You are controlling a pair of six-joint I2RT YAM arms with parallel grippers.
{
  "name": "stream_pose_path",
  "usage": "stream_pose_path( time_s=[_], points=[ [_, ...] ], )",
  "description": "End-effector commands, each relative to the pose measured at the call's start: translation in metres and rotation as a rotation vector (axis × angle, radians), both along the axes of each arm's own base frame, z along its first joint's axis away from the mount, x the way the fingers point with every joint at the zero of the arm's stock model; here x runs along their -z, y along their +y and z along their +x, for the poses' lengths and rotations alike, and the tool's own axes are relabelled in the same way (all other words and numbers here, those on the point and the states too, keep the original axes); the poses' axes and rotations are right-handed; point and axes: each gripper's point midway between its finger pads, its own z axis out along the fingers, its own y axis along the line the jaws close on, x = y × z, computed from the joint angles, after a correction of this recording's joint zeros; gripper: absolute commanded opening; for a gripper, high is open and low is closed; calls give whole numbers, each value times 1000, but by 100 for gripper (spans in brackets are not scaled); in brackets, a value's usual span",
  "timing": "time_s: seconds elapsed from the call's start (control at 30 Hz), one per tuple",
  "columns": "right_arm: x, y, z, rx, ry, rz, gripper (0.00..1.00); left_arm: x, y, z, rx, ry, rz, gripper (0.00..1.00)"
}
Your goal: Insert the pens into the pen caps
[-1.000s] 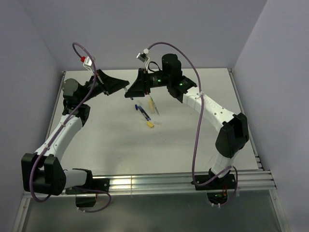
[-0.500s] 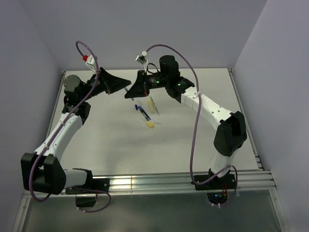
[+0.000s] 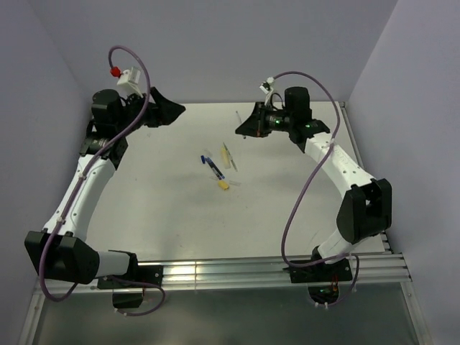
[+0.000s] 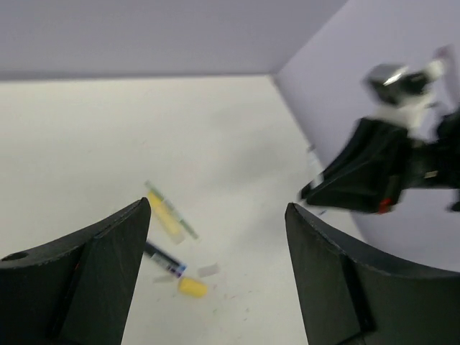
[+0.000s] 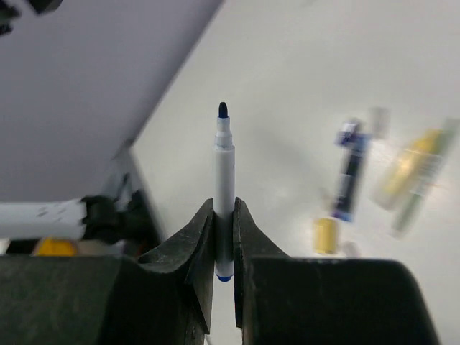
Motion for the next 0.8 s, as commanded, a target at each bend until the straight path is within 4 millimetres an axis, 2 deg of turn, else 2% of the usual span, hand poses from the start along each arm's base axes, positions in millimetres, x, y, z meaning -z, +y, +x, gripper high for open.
stream_pose_path(
  time_s=[0.0,0.07,0.1,0.13,0.17,0.2,0.23,0.3,0.33,0.37,0.4,0.47,0.5,0.57,0.6,0.77],
  points=[
    [-5,-42,15,162,-137,-160,0,77,9,14,-111,125,214,81],
    [9,-59,17,204,-146,-259,0,111,15,29,-229,222,268,75],
    [14,-69,22,252,-155,-310,0,108,2,32,-229,229,286,70],
    [20,-76,20,270,-146,-350,0,144,-1,35,-245,347,342,62],
    [22,-83,21,285,-162,-385,0,140,0,46,-308,352,369,61],
    [25,-91,25,326,-163,-426,0,152,-15,44,-276,387,389,62],
    [29,-97,23,334,-149,-454,0,178,-17,52,-307,453,427,64],
    [32,-104,24,345,-148,-493,0,191,-22,58,-339,491,459,64],
    [37,-106,20,336,-131,-509,0,211,-25,63,-343,532,483,63],
    [42,-109,19,330,-125,-518,0,214,-28,66,-346,542,492,62],
    [41,-111,17,328,-127,-519,0,233,-31,69,-355,573,526,61],
    [48,-113,14,326,-112,-526,0,240,-38,75,-367,592,537,58],
    [49,-113,12,324,-106,-527,0,258,-40,76,-365,627,562,57],
    [52,-113,10,315,-97,-526,0,267,-42,81,-377,643,573,56],
    [54,-113,10,296,-109,-538,0,281,-44,80,-369,671,595,56],
    [59,-112,9,283,-93,-540,0,299,-49,87,-360,706,609,53]
  ],
)
